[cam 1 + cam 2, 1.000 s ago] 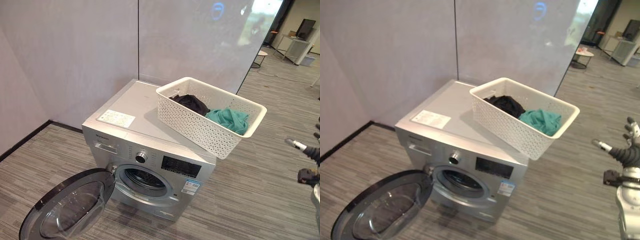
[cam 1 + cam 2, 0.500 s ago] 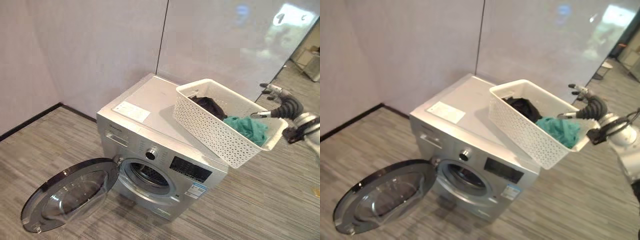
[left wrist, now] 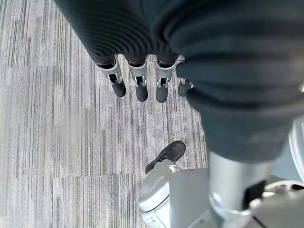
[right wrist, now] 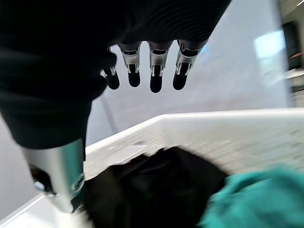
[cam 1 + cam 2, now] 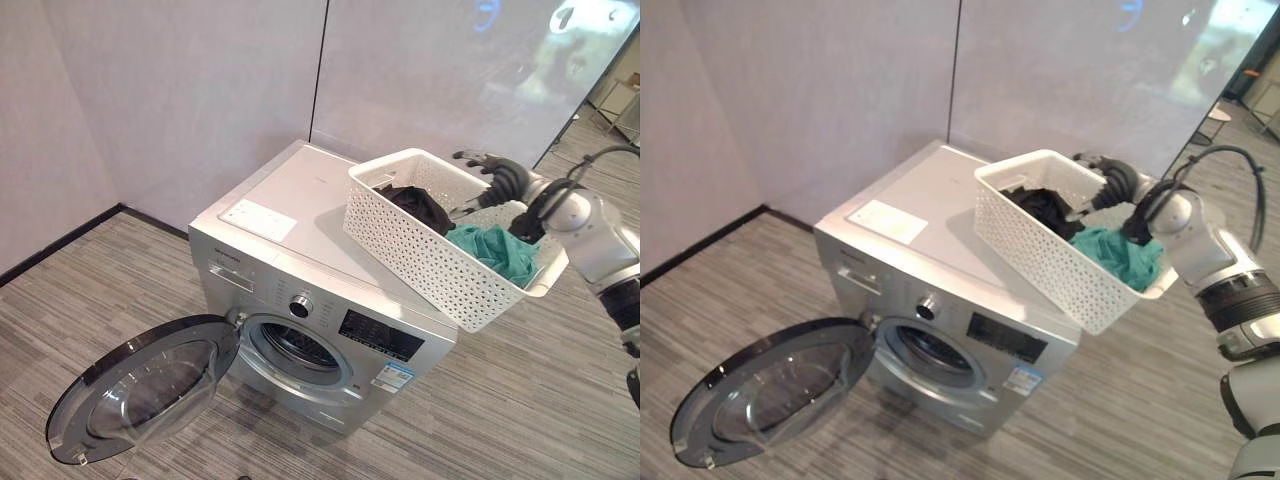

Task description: Grab the laundry basket,head to the washer,open it,put in the laundry and shut it.

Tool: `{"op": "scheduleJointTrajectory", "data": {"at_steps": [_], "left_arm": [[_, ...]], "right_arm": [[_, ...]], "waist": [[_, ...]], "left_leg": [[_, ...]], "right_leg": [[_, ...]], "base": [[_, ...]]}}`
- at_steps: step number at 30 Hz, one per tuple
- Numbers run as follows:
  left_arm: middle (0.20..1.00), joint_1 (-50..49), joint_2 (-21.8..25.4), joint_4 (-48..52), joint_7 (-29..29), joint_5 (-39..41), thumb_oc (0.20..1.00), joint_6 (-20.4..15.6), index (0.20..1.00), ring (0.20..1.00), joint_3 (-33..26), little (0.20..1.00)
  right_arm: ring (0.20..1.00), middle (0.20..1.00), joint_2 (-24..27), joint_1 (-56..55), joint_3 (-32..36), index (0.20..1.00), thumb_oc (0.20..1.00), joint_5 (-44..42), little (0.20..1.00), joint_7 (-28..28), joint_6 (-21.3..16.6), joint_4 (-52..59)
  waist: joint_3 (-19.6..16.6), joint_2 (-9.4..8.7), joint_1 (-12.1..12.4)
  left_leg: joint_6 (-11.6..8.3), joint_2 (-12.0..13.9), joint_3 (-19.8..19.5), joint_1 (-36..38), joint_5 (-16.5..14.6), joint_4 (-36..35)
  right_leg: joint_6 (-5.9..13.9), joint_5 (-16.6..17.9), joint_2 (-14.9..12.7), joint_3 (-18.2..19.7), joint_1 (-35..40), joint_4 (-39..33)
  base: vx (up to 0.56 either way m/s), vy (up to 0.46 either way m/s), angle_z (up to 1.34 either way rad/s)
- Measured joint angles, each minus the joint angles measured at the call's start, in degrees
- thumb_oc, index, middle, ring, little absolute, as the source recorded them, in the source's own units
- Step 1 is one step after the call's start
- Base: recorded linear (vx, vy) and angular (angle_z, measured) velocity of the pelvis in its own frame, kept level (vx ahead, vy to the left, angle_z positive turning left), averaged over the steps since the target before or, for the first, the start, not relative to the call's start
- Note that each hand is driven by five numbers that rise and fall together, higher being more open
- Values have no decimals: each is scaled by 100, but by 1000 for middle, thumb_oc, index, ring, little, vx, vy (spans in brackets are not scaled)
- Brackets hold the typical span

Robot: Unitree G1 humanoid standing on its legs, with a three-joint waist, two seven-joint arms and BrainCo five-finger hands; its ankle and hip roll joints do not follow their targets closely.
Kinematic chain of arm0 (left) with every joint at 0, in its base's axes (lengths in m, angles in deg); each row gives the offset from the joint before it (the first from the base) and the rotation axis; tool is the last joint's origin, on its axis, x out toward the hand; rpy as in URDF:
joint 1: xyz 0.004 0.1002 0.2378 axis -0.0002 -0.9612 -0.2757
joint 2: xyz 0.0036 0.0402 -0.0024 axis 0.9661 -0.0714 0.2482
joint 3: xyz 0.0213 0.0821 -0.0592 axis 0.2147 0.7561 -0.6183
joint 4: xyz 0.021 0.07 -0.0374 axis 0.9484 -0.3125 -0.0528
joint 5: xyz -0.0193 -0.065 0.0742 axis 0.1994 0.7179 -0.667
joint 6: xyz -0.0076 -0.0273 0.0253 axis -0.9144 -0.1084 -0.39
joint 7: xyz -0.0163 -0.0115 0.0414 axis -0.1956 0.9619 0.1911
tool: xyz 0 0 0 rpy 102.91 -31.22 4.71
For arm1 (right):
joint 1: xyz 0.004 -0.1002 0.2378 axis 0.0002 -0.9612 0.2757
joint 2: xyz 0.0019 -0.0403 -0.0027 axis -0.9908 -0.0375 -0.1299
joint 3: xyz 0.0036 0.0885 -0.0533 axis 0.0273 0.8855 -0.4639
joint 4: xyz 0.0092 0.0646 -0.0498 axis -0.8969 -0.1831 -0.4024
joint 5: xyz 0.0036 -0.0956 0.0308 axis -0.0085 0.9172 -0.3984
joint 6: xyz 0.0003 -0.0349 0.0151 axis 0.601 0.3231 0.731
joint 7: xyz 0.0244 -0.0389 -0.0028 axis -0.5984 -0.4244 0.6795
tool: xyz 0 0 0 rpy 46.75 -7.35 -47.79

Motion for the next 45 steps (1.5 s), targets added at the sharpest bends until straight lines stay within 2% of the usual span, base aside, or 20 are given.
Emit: {"op": "scheduleJointTrajectory", "data": {"at_steps": [6, 12, 15, 21, 27, 28, 29, 31, 32, 33, 35, 38, 40, 41, 42, 43, 44, 45], "left_arm": [[1000, -27, 129, -65, 176, -4, 1000, -8, 1000, 1000, -57, 1000], [1000, -125, 316, -221, 206, -14, 1000, -7, 1000, 1000, -85, 1000], [1000, -192, 356, -225, 268, -18, 1000, -8, 1000, 1000, -98, 1000], [1000, -246, 353, -215, 309, -66, 1000, -8, 1000, 1000, -112, 1000], [1000, -242, 367, -213, 311, -69, 1000, -7, 1000, 1000, -112, 1000], [1000, -246, 367, -219, 311, -72, 1000, -5, 1000, 1000, -113, 1000], [1000, -218, 371, -202, 312, -69, 1000, -1, 1000, 1000, -112, 1000], [1000, 185, 355, -61, 422, 54, 1000, 341, 1000, 1000, 22, 1000], [1000, 426, 315, 97, 403, 79, 1000, 315, 1000, 1000, -10, 1000], [1000, 951, 253, 236, 367, 271, 1000, 257, 1000, 1000, -42, 1000], [1000, 1058, 96, 219, 344, 286, 1000, 251, 1000, 1000, 3, 1000], [1000, 914, -54, 5, 352, 288, 1000, 255, 1000, 1000, -16, 1000], [1000, 665, -51, 6, 348, 289, 1000, 242, 1000, 1000, -14, 1000], [1000, 402, -151, 438, 259, 339, 1000, 401, 1000, 1000, 284, 1000], [1000, -92, -186, 1279, 78, 328, 1000, 265, 1000, 1000, 738, 1000], [1000, -255, -300, 1215, -93, 377, 1000, -63, 1000, 1000, 448, 1000], [1000, -227, -413, 787, -155, 393, 1000, -108, 1000, 1000, 107, 1000], [1000, -304, -426, 329, -144, 386, 1000, -29, 1000, 1000, 135, 1000]], "right_arm": [[1000, 1000, -665, 50, -113, 1000, 1000, -162, 1000, 14, 16, 71], [1000, 1000, -696, 163, -245, 1000, 1000, -112, 1000, 102, 11, 80], [1000, 1000, -750, -36, -235, 1000, 1000, 35, 1000, 124, 11, 66], [1000, 1000, -1629, -578, -178, 1000, 1000, 651, 1000, 158, 32, -479], [1000, 1000, -1874, -598, 143, 1000, 1000, 933, 1000, 69, -15, -937], [686, 686, -1886, -598, 146, 686, 686, 1019, 686, 61, -15, -953], [200, 200, -1890, -590, 151, 200, 200, 1100, 200, 39, -14, -962], [200, 200, -1946, -428, 121, 200, 200, 1144, 200, 95, 219, -938], [200, 200, -2031, -283, 87, 200, 200, 1156, 200, 85, 283, -944], [200, 200, -2032, -104, -113, 200, 200, 1231, 200, 102, 291, -840], [200, 200, -2087, -104, -200, 200, 200, 1257, 200, 65, 263, -674], [200, 200, -2106, -166, -196, 200, 200, 1240, 200, -122, 256, -402], [200, 200, -1981, -245, -195, 200, 200, 1183, 200, -126, 245, -231], [200, 200, -1916, -431, -149, 200, 200, 1192, 200, -142, 253, -110], [200, 200, -1884, -735, 122, 200, 200, 1189, 200, -278, 149, 14], [200, 200, -1746, -1072, 473, 200, 200, 1098, 200, -312, 86, 231], [200, 200, -1480, -1284, 562, 200, 200, 1086, 200, -270, 163, 569], [200, 200, -1285, -1393, 599, 200, 200, 1072, 200, -191, 181, 869]], "waist": [[-44, -62, 40], [-89, -124, 55], [-93, -127, 67], [-113, -144, 75], [-129, -141, 147], [-128, -140, 174], [-133, -138, 192], [-108, -63, 171], [-141, -26, 187], [-186, 124, 31], [-205, 163, -119], [-187, 194, -168], [-182, 201, -152], [-134, 249, -83], [-126, 270, -27], [-177, 220, 76], [-195, 199, 84], [-179, 178, 132]], "left_leg": [[-2, 23, 68, 65, -2, -17], [-3, 32, 65, 61, -2, -15], [-33, 34, 12, 47, -14, -14], [-41, 50, -28, -40, -12, 6], [-52, 71, -68, -58, -6, 6], [-54, 74, -69, -58, -5, 6], [-54, 75, -69, -57, -5, 8], [-58, 56, -49, -69, 12, 23], [-48, 55, -54, -98, 38, -1], [-44, 25, -30, -98, 36, 0], [-17, 56, -10, -47, 53, 11], [-18, 63, -14, -55, 52, -7], [-19, 67, -17, -56, 51, -7], [-18, 64, -41, -86, 53, -10], [-16, 45, -87, -126, 49, -6], [-17, 27, -151, -151, 44, 10], [-57, 22, -251, -231, 8, 14], [-76, 43, -245, -254, 35, 8]], "right_leg": [[-9, 6, 2, 73, 9, 6], [-7, 5, 3, 73, 6, 19], [2, -5, 3, 22, 22, 23], [-6, -21, 7, -13, -14, 44], [-27, -34, 33, -44, -9, 41], [-31, -37, 36, -46, -9, 41], [-32, -38, 38, -46, -9, 41], [-64, -32, 17, -48, -84, 66], [-49, -9, 11, -29, -115, 81], [-43, 15, -2, -7, -111, 42], [-80, 30, 28, 1, -73, 36], [-94, 22, 36, -7, -72, 21], [-103, 9, 42, -13, -71, 18], [-92, 1, 31, -29, -71, 25], [-64, -18, 9, -59, -69, 36], [-40, -41, 10, -121, -50, 39], [-33, -74, 5, -242, -60, 48], [-57, -71, 19, -261, -115, 57]], "base": [[6, 8, -6], [0, 0, 0], [-6, -2, 7], [-4, -6, 3], [1, -1, 1], [-10, 38, 1], [-15, 41, 3], [-2, 23, 2], [19, 23, -8], [-17, 50, -14], [-15, 54, -7], [0, 0, 0], [0, 0, 0], [-33, -50, 11], [-27, -49, 20], [-22, -29, 43], [-11, -20, 36], [16, -27, 25]]}}
